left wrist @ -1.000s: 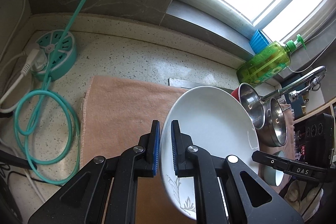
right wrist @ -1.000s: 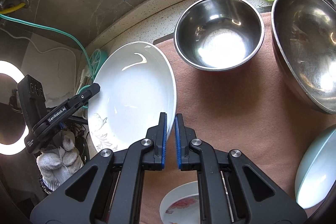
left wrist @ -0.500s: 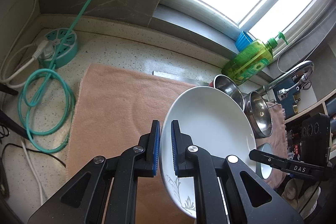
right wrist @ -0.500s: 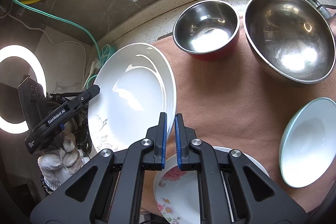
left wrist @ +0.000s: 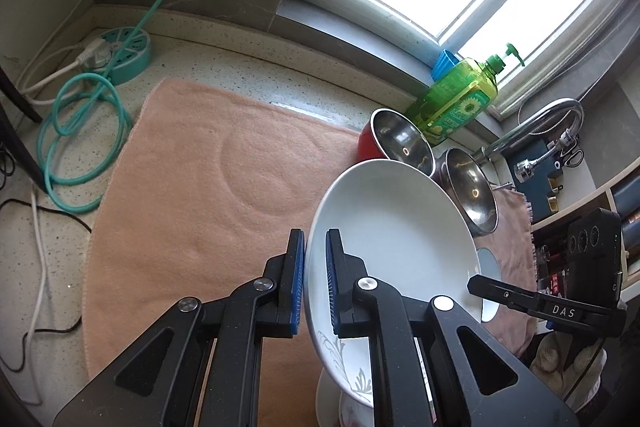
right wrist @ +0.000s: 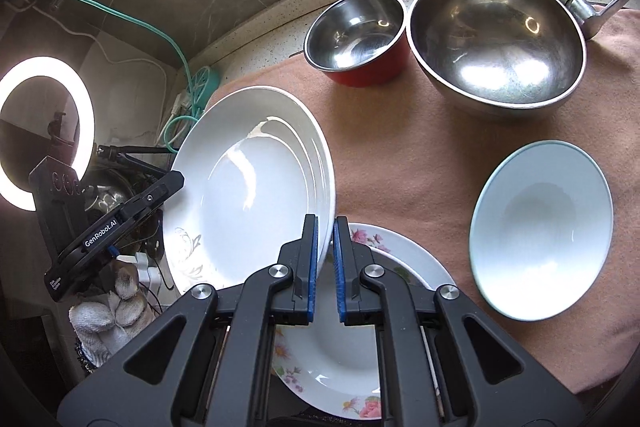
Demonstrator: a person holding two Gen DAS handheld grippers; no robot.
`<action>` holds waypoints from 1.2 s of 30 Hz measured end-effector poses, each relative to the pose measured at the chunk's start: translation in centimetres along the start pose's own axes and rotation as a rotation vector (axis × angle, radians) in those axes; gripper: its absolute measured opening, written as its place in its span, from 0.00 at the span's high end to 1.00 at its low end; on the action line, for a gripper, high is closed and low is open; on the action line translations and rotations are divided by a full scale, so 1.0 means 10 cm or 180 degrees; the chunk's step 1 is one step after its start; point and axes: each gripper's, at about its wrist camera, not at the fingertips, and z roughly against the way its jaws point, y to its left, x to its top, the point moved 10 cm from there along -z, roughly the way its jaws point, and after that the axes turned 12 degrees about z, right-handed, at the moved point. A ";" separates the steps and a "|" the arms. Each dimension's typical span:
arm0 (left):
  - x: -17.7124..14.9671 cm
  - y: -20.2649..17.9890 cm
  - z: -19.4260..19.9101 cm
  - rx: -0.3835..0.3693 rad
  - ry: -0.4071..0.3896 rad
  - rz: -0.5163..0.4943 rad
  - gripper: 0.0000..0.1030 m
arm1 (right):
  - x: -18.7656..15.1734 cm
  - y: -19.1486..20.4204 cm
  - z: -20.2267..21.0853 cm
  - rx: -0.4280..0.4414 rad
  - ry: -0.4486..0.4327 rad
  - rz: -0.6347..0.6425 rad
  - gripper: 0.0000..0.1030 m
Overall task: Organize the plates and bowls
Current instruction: 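Lower the grey-leaf plate onto the pink-rose plate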
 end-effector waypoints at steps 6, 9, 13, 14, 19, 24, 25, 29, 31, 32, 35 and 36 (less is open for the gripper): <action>-0.27 -0.04 0.04 0.0018 -0.0019 0.0099 0.91 | -0.18 -0.07 0.09 0.0004 0.0069 0.0095 0.93; -0.40 -0.06 0.05 0.0040 -0.0018 0.0119 0.91 | -0.27 -0.12 0.12 0.0004 0.0111 0.0133 0.93; -0.58 -0.07 0.06 0.0059 -0.0014 0.0167 0.91 | -0.39 -0.16 0.15 0.0001 0.0149 0.0186 0.93; -0.62 -0.07 0.07 0.0065 -0.0014 0.0180 0.91 | -0.41 -0.17 0.16 0.0000 0.0159 0.0196 0.93; -0.82 -0.09 0.07 0.0090 0.0000 0.0216 0.91 | -0.55 -0.24 0.20 -0.0011 0.0199 0.0236 0.93; -0.99 -0.09 0.06 0.0119 0.0029 0.0237 0.91 | -0.67 -0.31 0.20 -0.0030 0.0237 0.0264 0.93; -1.02 -0.09 0.05 0.0125 0.0035 0.0245 0.91 | -0.69 -0.32 0.20 -0.0032 0.0247 0.0270 0.93; -1.12 -0.07 0.04 0.0143 0.0046 0.0284 0.91 | -0.77 -0.36 0.19 -0.0035 0.0283 0.0296 0.93; -1.15 -0.06 0.04 0.0155 0.0045 0.0301 0.91 | -0.79 -0.37 0.18 -0.0031 0.0300 0.0302 0.93; -1.17 -0.05 0.04 0.0164 0.0049 0.0305 0.91 | -0.80 -0.37 0.18 -0.0030 0.0309 0.0306 0.93; -1.21 -0.04 0.04 0.0189 0.0060 0.0306 0.91 | -0.83 -0.38 0.16 -0.0030 0.0335 0.0322 0.93; -1.22 -0.04 0.04 0.0195 0.0063 0.0310 0.91 | -0.83 -0.38 0.15 -0.0030 0.0344 0.0328 0.93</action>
